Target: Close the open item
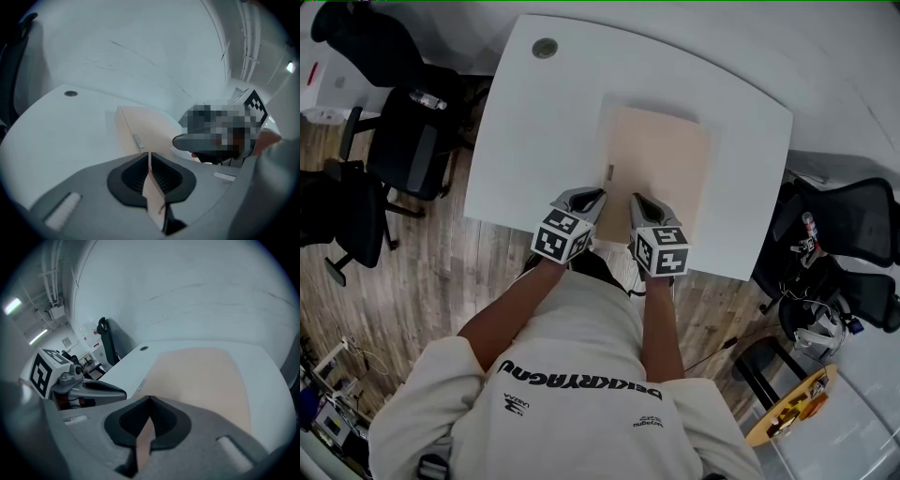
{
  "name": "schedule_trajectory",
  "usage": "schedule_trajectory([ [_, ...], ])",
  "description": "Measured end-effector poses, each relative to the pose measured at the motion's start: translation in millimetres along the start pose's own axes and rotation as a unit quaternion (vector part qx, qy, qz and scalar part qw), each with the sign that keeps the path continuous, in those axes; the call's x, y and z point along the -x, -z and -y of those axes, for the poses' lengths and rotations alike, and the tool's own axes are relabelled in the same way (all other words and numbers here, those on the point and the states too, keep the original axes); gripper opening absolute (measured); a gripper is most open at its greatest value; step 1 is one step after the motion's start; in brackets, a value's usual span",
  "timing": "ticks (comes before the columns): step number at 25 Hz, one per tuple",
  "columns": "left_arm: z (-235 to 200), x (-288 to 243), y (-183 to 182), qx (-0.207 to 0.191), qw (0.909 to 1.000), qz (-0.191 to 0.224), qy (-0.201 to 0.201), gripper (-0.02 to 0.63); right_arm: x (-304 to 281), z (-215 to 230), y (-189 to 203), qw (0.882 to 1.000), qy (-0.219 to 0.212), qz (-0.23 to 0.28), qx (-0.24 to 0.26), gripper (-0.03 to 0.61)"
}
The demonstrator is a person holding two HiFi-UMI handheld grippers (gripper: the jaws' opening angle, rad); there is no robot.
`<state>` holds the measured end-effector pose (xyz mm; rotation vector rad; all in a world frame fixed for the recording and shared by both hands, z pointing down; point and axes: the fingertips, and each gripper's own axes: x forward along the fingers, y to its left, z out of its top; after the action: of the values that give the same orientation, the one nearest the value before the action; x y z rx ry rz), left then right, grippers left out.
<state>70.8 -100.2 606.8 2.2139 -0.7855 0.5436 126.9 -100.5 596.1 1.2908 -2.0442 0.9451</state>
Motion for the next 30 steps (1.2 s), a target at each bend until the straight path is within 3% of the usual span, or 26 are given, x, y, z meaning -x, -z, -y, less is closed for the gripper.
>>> schedule_trajectory([
  [30, 36, 62, -67, -0.075, 0.9938, 0.082, -0.007, 0.006, 64, -23, -59, 0.989, 0.014, 0.149, -0.006, -0.002],
])
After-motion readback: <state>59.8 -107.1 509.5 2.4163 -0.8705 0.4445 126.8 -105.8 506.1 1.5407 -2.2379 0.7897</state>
